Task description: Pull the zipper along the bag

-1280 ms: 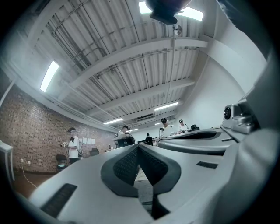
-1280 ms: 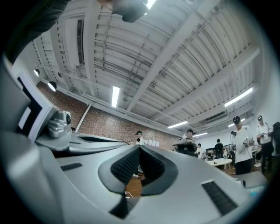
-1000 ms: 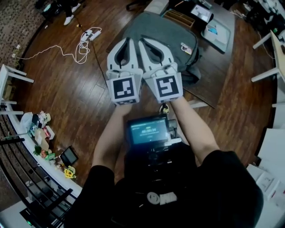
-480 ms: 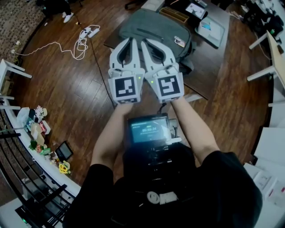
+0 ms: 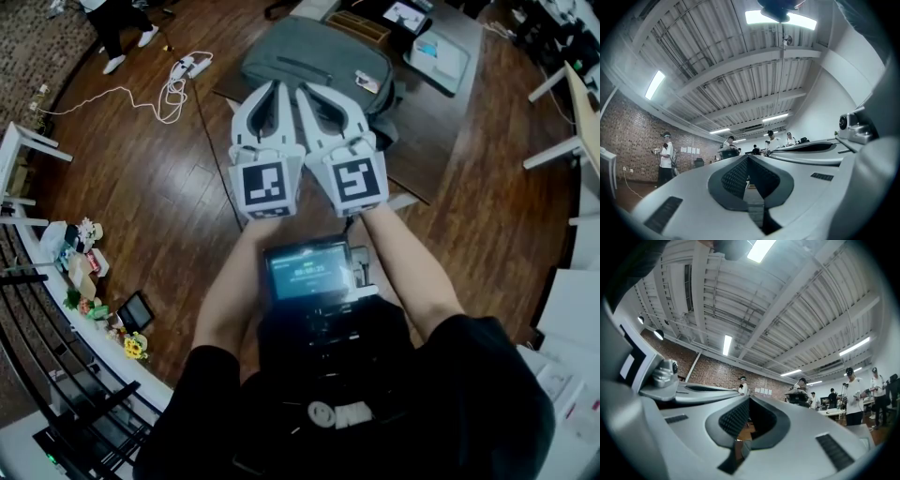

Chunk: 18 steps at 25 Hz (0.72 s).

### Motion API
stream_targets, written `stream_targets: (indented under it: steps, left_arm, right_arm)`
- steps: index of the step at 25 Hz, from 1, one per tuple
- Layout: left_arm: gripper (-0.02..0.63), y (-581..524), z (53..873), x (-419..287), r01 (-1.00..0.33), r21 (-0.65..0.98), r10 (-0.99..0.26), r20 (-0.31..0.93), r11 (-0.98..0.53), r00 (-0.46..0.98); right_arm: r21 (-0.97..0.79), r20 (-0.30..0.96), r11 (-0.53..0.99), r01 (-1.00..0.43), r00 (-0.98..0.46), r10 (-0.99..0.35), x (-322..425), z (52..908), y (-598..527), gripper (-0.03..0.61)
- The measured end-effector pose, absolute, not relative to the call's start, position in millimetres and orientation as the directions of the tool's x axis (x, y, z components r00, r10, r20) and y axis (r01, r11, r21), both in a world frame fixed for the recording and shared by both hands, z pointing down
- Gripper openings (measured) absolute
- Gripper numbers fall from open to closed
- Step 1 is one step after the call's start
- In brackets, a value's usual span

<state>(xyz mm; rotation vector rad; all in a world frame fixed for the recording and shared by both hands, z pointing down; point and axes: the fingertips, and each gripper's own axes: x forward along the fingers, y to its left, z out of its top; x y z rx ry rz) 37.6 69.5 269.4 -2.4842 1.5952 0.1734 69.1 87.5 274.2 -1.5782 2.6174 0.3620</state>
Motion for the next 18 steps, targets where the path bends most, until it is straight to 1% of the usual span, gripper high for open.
stream_targets:
  steps: [8, 18]
  left_arm:
    - [0.000, 73, 264, 45, -0.908, -0.101, -0.885, -0.203, -0.406, 0.418]
    - [0.000, 73, 262, 45, -0.898, -0.097, -0.874, -0.209, -0.428, 0.439]
  right_arm:
    - [0.175, -0.200, 0.451, -0.875, -0.480, -0.854, 75, 268, 93, 0.008]
    - [0.182, -0.193, 0.447, -0.876, -0.478, -0.857, 72, 268, 94, 0.008]
